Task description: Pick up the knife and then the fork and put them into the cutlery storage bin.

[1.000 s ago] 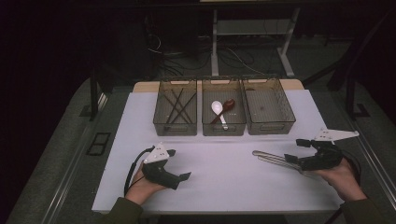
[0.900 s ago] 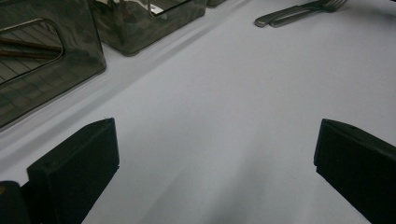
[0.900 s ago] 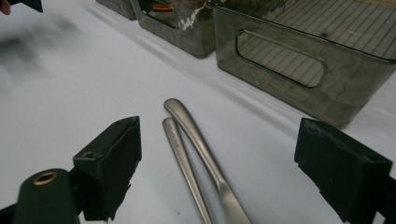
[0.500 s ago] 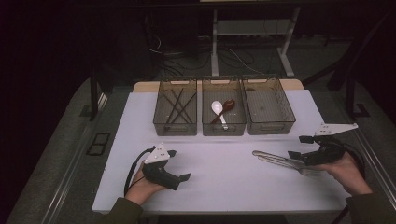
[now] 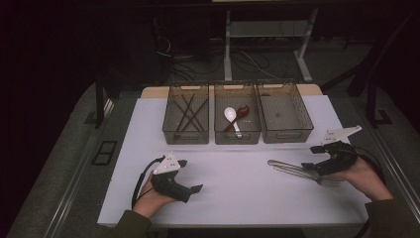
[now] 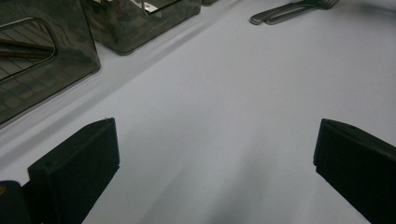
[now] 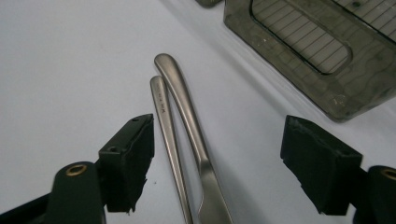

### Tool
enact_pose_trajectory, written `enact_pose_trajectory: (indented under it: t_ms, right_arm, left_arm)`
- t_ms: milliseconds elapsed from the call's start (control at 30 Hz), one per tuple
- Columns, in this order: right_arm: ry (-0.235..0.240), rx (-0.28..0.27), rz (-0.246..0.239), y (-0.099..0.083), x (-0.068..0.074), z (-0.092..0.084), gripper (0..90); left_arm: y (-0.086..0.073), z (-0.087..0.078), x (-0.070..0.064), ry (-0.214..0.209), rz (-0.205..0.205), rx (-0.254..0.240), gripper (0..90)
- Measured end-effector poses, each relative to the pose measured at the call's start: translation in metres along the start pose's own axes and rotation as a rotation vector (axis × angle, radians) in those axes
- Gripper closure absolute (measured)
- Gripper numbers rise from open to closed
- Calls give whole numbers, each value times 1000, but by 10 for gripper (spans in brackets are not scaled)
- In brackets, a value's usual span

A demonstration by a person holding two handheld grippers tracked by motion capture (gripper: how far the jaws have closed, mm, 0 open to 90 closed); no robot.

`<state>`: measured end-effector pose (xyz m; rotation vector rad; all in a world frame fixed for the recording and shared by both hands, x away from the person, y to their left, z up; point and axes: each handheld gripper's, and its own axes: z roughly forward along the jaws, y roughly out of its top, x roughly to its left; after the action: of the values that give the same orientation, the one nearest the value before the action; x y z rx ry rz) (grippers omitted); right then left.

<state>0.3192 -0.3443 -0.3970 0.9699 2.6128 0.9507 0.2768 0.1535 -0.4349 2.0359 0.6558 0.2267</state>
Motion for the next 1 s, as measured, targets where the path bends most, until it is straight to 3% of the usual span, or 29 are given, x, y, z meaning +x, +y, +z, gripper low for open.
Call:
enact_pose_trajectory:
  t_ms: [433,667,1000]
  right_arm:
    - [30,139,-74,15,5,14,459]
    - [45,245,-126,24,7,24,558]
    - [58,357,-194,31,2,40,668]
  left_arm:
    - [0,1,0,-2,1,1,0]
    - [0,1,-1,-5,0,2,0]
    - [0,2,-1,-8,-3,3,0]
